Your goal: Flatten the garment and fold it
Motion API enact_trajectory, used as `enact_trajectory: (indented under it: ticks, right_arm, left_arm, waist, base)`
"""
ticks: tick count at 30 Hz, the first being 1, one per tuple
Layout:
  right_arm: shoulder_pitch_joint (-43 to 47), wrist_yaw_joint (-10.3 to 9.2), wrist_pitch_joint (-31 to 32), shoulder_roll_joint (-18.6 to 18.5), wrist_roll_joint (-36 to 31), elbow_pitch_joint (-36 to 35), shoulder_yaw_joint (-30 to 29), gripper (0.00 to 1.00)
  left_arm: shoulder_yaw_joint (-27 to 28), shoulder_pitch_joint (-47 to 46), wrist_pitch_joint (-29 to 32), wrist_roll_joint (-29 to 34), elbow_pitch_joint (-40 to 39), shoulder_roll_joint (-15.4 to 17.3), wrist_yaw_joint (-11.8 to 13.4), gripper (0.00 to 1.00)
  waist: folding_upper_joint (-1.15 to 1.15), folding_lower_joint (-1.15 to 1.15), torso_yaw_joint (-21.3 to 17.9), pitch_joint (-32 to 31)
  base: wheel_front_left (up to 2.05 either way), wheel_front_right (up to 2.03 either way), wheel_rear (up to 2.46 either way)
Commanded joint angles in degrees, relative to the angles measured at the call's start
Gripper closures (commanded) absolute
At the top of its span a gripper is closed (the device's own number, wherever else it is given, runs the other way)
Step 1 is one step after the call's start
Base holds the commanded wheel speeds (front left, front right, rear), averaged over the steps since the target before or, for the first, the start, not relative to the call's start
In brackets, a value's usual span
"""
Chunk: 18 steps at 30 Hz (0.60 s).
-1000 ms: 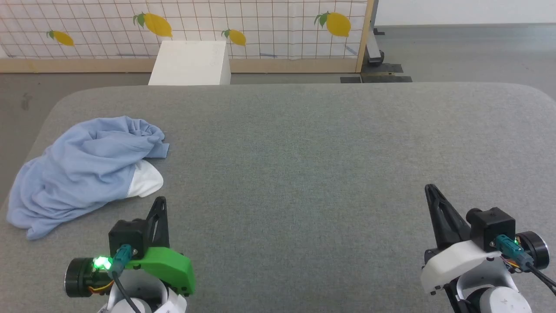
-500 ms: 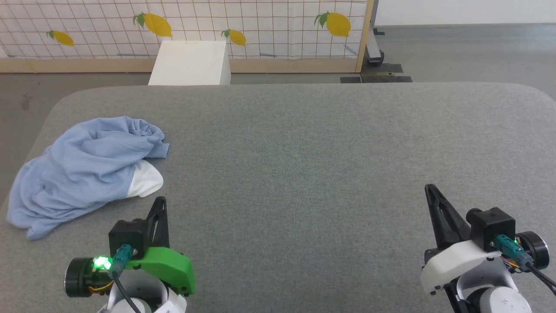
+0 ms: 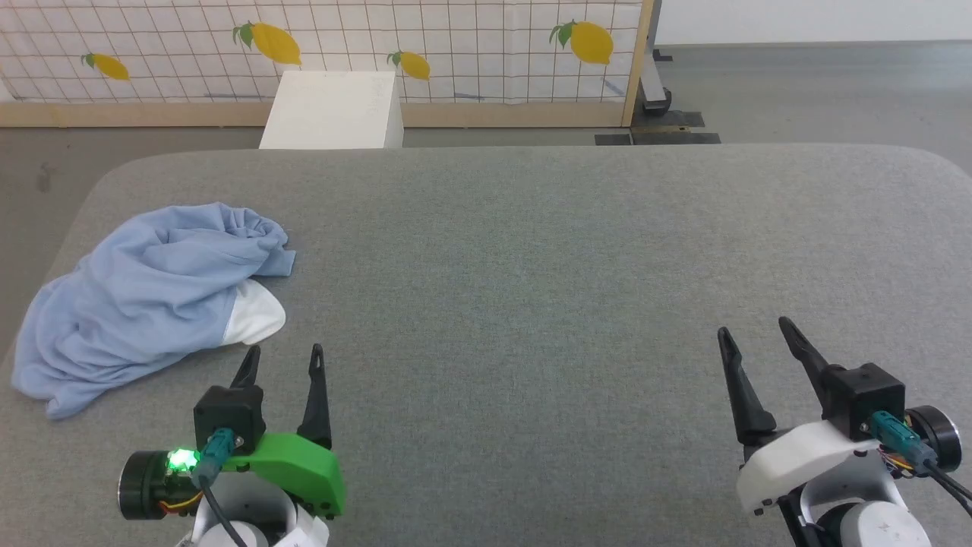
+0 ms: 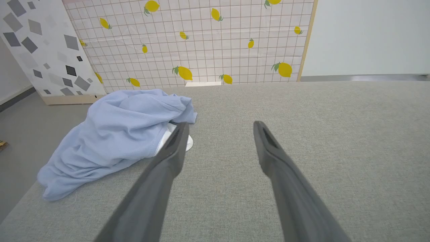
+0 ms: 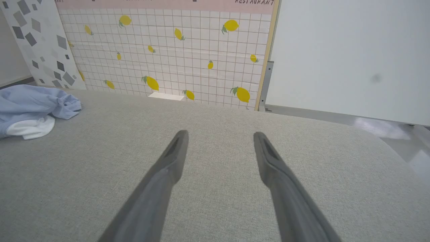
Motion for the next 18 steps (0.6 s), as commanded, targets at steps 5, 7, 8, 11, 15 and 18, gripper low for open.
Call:
enact_trajectory:
  ticks: [5, 7, 8, 11, 15, 18]
  right_arm:
    - [0.9, -0.01, -1.16, 0.0, 1.18, 0.45, -0.48, 0.0]
    - [1.03, -0.01, -1.39, 0.0, 1.43, 0.54, -0.64, 0.0]
    - [1.11, -0.01, -1.53, 0.0, 1.55, 0.58, -0.74, 0.0]
    - [1.31, -0.01, -1.87, 0.0, 1.85, 0.72, -0.98, 0.0]
    - [1.53, -0.02, -2.34, 0.0, 2.23, 0.82, -1.25, 0.0]
    - [1.71, -0.02, -2.71, 0.0, 2.56, 0.92, -1.45, 0.0]
  left_arm:
    - [-0.38, 0.36, -1.14, -0.62, 0.71, -0.02, 0.21, 0.0]
    - [-0.48, 0.39, -1.37, -0.73, 0.9, -0.02, 0.24, 0.0]
    - [-0.54, 0.41, -1.51, -0.79, 1.01, -0.01, 0.26, 0.0]
    - [-0.69, 0.44, -1.85, -0.96, 1.26, -0.01, 0.32, 0.0]
    - [-0.86, 0.5, -2.32, -1.2, 1.51, -0.02, 0.41, 0.0]
    - [-0.97, 0.59, -2.69, -1.38, 1.67, -0.02, 0.5, 0.0]
  waist:
    - [0.0, 0.0, 0.0, 0.01]
    - [0.0, 0.0, 0.0, 0.01]
    - [0.0, 0.0, 0.01, 0.01]
    - [0.0, 0.0, 0.02, 0.02]
    - [0.0, 0.0, 0.04, 0.02]
    - [0.0, 0.0, 0.04, 0.01]
  base:
    - [0.0, 0.0, 0.0]
    - [0.0, 0.0, 0.0]
    - [0.0, 0.0, 0.0]
    - [0.0, 0.0, 0.0]
    - [0.0, 0.0, 0.0]
    - [0.0, 0.0, 0.0]
